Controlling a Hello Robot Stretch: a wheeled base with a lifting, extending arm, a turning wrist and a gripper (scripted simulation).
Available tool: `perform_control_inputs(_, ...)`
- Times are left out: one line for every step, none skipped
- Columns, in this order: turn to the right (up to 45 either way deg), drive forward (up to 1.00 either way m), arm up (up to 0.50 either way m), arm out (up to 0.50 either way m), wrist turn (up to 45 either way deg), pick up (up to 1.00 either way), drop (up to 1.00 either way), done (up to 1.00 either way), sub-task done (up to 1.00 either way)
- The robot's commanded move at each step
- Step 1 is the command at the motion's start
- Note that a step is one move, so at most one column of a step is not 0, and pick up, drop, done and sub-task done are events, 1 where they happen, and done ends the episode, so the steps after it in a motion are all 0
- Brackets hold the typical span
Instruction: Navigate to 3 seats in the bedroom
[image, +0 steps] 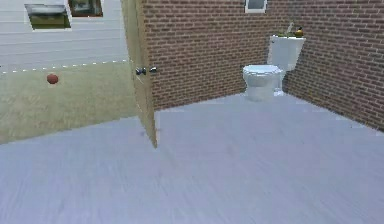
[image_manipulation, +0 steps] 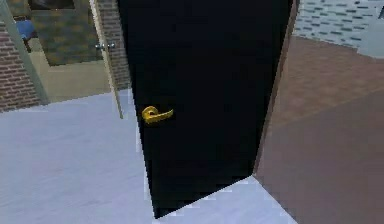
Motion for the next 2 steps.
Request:
perform_control_inputs(45.0, 0.0, 0.0, 0.0, 0.0, 0.0, 0.0, 0.0, 0.0)
perform_control_inputs(0.0, 0.9, 0.0, 0.0, 0.0, 0.0, 0.0, 0.0, 0.0)
